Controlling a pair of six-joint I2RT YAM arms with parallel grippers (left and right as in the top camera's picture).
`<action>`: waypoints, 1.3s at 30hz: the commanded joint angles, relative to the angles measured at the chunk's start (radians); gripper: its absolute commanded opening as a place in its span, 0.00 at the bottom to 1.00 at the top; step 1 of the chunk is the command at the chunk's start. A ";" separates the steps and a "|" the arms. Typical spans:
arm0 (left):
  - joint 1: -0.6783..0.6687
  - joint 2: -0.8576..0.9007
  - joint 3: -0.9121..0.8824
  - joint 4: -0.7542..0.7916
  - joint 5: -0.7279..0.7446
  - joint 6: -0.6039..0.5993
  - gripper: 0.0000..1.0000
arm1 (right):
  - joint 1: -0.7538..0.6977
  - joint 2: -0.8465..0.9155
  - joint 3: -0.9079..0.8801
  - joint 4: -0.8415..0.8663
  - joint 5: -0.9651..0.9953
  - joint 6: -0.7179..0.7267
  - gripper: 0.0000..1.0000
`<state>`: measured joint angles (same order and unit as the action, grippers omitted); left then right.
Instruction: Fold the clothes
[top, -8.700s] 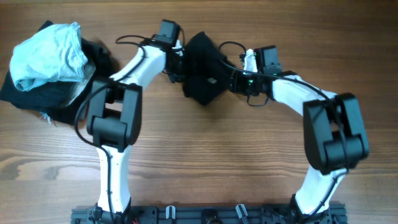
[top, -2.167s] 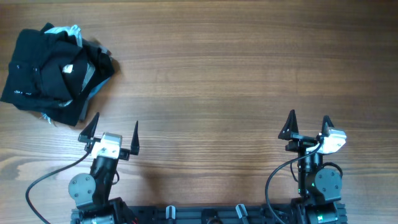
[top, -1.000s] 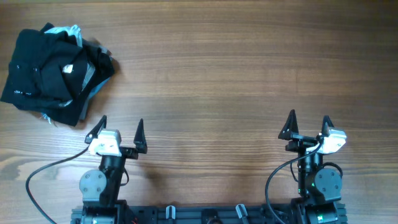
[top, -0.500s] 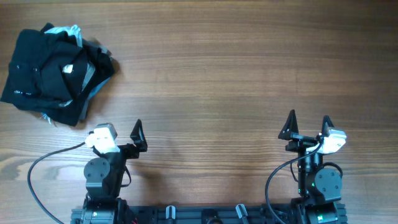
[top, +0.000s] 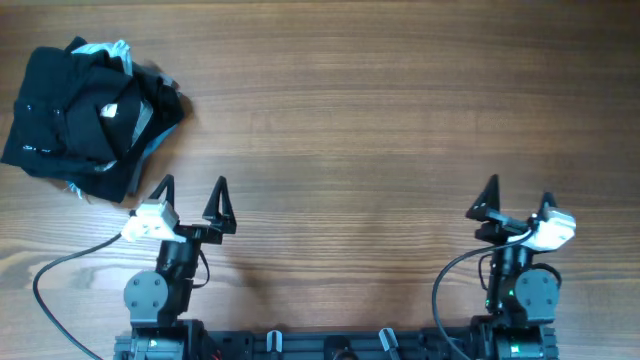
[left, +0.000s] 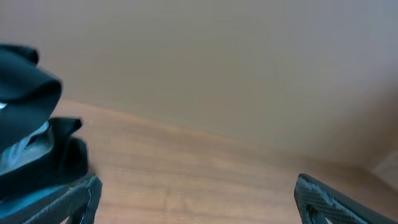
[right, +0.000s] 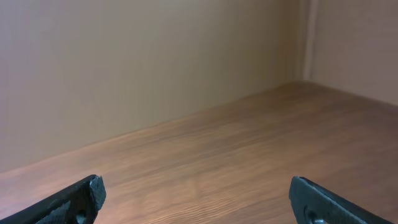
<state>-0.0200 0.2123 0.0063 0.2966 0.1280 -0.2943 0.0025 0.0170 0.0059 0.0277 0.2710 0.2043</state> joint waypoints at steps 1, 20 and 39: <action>-0.007 -0.002 0.000 -0.007 0.032 -0.002 1.00 | -0.020 -0.014 0.000 0.005 0.017 0.006 1.00; -0.015 -0.034 0.000 -0.270 -0.071 0.078 1.00 | -0.020 -0.013 0.000 0.005 0.017 0.005 1.00; -0.043 -0.209 0.000 -0.372 -0.089 0.078 1.00 | -0.020 -0.013 0.000 0.005 0.017 0.006 1.00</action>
<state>-0.0574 0.0139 0.0074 -0.0647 0.0494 -0.2375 -0.0124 0.0143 0.0059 0.0277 0.2710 0.2043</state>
